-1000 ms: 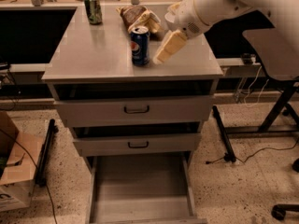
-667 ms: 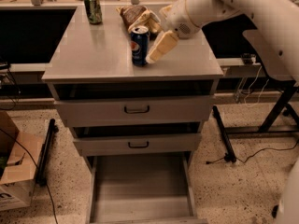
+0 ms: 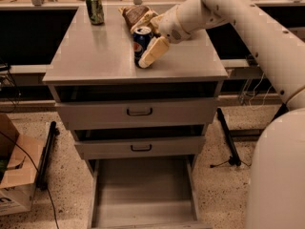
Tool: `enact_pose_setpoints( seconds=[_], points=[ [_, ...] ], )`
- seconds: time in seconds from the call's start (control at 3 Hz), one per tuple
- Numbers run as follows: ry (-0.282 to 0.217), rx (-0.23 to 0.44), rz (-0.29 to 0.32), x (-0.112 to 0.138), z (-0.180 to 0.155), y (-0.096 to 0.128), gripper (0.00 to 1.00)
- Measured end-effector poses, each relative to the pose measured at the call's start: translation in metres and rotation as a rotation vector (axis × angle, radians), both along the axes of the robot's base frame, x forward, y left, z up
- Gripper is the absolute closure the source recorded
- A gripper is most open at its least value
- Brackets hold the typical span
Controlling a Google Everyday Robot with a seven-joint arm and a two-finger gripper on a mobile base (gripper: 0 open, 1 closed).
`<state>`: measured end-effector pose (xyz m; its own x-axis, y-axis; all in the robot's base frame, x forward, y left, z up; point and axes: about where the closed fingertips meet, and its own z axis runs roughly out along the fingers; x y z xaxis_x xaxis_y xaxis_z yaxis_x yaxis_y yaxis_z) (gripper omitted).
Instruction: Place pepsi can into bottom drawer
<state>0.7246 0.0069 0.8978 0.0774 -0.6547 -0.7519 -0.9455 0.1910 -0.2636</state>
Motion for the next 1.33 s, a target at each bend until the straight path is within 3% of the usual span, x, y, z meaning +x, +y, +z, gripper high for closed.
enact_pose_setpoints(
  seconds=[0.33, 1.0, 1.33],
  points=[
    [0.041, 0.046, 0.033, 0.009, -0.009, 0.013, 0.00],
    [0.106, 0.142, 0.102, 0.026, -0.013, 0.038, 0.50],
    [0.082, 0.151, 0.114, 0.021, -0.002, 0.037, 0.73]
  ],
)
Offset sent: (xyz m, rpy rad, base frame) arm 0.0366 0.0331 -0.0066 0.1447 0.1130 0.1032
